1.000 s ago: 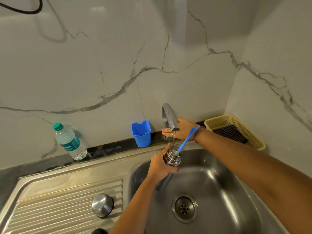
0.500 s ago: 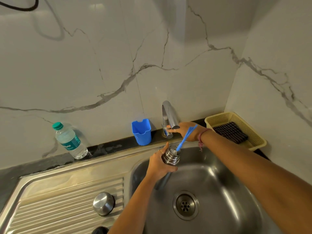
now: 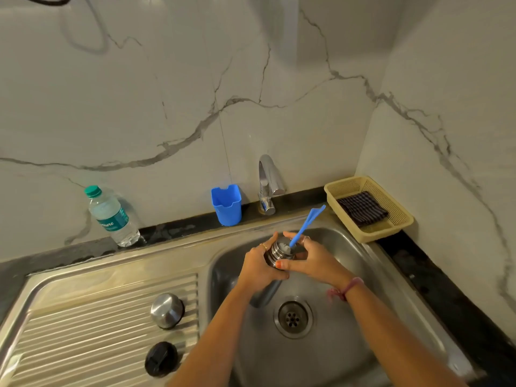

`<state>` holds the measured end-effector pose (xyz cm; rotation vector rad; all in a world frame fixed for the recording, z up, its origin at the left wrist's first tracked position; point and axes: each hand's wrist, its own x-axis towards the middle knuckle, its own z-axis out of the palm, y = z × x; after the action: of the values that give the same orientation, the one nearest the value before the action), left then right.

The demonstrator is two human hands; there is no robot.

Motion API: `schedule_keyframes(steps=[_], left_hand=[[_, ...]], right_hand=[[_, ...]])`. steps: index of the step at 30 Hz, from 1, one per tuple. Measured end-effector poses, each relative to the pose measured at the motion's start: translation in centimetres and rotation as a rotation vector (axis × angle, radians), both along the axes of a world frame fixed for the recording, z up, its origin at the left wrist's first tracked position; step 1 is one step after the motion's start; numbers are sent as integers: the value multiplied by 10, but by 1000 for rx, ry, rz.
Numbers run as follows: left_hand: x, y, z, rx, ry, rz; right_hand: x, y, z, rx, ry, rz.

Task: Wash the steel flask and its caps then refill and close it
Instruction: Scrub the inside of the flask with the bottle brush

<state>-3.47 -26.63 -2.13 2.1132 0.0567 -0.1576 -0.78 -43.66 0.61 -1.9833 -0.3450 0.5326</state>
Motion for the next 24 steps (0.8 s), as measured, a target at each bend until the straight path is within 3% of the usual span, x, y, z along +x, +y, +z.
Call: schedule_keyframes(steps=[9, 14, 18, 21, 24], left_hand=[[-31, -1, 5, 25, 9, -71], [-46, 5, 9, -96, 53, -15], [-88, 11, -14, -430, 235, 302], [-112, 5, -32, -881, 492, 586], [-116, -11, -38, -1337, 634, 710]], right_hand=[[-32, 2, 4, -50, -227, -150], [-46, 14, 23, -140, -327, -187], [-55, 17, 40, -147, -380, -224], [-60, 17, 51, -112, -392, -259], [-66, 20, 63, -99, -418, -290]])
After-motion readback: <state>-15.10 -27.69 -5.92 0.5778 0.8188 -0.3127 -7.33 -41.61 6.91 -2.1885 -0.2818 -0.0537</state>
